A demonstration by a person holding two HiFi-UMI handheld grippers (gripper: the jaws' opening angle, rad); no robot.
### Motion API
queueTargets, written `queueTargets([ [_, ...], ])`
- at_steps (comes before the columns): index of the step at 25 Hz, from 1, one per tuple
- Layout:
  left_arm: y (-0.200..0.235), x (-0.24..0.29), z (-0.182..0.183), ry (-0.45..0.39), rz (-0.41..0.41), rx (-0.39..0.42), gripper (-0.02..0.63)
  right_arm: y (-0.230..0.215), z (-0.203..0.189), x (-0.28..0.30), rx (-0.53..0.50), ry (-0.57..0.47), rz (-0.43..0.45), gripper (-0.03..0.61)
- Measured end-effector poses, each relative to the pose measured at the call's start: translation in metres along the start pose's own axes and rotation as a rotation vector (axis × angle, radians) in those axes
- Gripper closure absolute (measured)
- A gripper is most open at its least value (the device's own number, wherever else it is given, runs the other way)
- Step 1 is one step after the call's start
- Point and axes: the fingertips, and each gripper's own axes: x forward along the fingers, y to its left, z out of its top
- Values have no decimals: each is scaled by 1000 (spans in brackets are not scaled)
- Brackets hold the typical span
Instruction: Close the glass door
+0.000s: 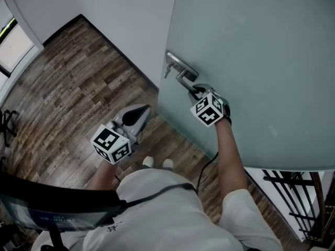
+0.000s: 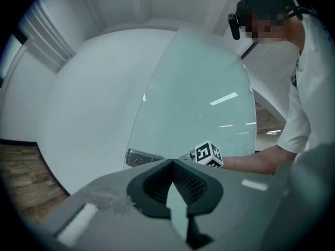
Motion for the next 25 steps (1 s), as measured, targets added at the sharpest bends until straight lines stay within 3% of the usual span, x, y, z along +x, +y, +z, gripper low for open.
queueTargets([
  [10, 1, -23, 7, -19, 20, -24, 609, 17, 22, -15, -18, -22, 22, 485],
  [19, -28, -55, 13, -79, 229, -40, 609, 53, 37, -38, -25, -62, 39, 479],
  [25, -71, -40, 6, -100, 347, -28, 609, 64, 36, -43, -65, -107, 31, 477],
])
